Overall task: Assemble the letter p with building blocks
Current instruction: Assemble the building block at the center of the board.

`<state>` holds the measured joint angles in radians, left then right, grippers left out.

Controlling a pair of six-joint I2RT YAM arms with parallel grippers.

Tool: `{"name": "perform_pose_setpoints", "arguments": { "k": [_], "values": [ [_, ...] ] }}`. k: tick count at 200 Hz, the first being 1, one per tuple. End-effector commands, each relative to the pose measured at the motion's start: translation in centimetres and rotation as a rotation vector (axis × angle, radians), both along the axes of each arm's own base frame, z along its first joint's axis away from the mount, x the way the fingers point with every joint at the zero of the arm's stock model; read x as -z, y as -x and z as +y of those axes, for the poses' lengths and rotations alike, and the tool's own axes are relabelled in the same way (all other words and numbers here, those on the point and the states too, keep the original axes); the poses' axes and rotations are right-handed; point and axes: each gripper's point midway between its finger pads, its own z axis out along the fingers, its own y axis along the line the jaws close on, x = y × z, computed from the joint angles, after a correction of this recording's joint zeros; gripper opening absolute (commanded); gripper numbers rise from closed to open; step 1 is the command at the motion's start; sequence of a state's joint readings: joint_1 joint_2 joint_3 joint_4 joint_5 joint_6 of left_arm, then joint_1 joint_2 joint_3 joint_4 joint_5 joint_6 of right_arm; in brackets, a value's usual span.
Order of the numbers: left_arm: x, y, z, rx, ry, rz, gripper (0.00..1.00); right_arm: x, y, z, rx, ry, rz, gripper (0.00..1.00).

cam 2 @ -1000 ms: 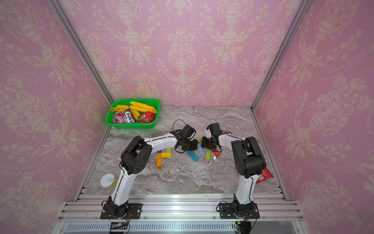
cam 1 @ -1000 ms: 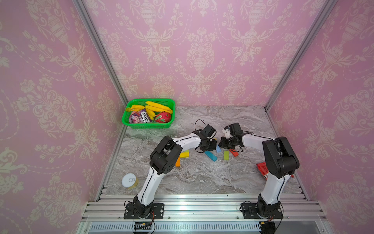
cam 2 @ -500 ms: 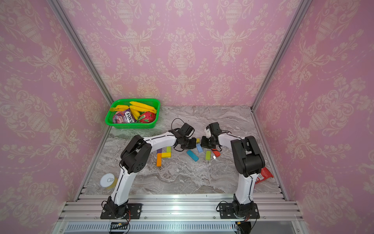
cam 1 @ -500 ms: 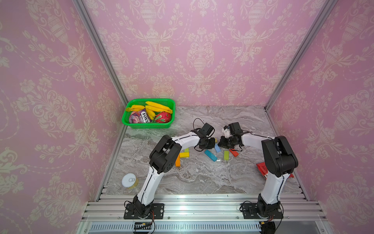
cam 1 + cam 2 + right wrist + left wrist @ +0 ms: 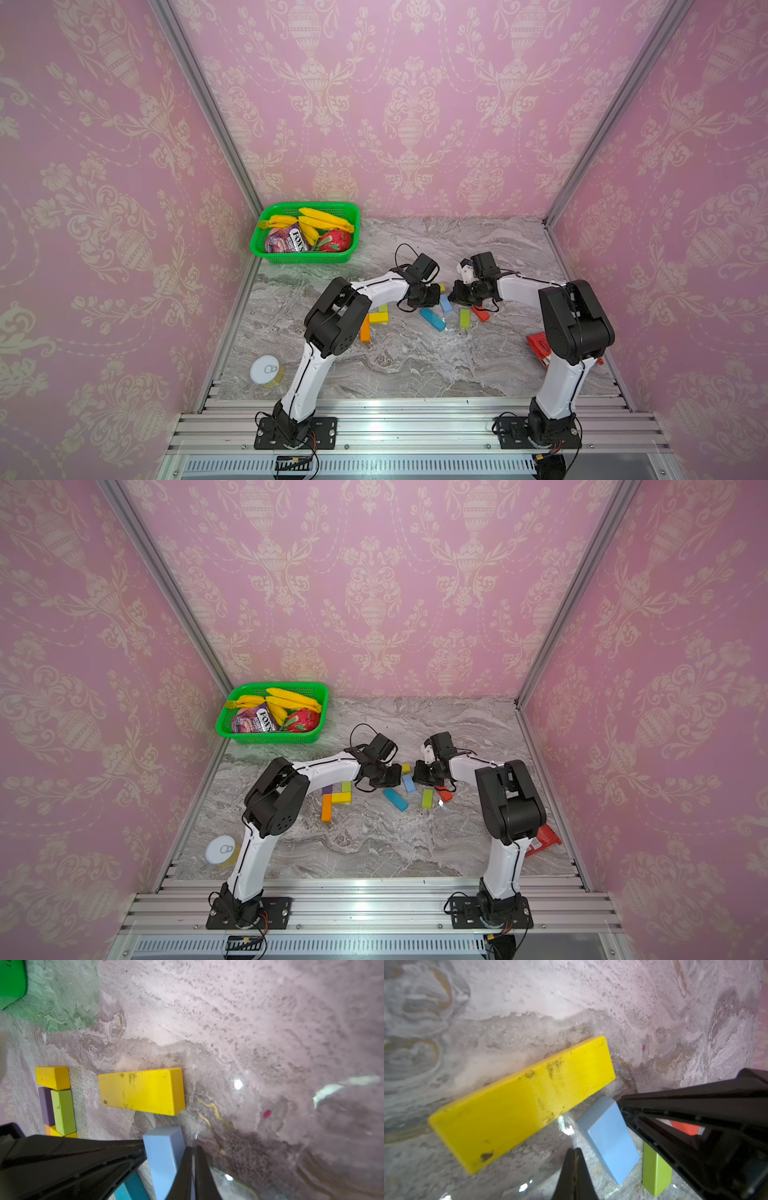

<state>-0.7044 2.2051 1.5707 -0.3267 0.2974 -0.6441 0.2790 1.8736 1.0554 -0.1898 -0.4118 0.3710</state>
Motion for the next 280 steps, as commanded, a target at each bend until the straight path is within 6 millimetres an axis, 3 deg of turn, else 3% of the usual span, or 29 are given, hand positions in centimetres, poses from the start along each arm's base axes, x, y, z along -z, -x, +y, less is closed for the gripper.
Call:
{"name": "perform_pose_setpoints", "arguments": {
  "k": [1,65,280],
  "values": [
    [0.0,1.3,0.6,0.008,-0.03,0.012,0.0,2.7,3.7,-2.2,0.022,0.088,0.134,0.1],
    [-0.2,2.1,-0.6,0.029,-0.02,0.003,0.0,2.8,4.8,-2.1,0.018,0.067,0.147,0.1],
    [0.2,0.7,-1.1,0.008,-0.06,0.003,0.0,3.0,3.6,-0.7,0.005,0.007,0.155,0.1]
  ]
}}
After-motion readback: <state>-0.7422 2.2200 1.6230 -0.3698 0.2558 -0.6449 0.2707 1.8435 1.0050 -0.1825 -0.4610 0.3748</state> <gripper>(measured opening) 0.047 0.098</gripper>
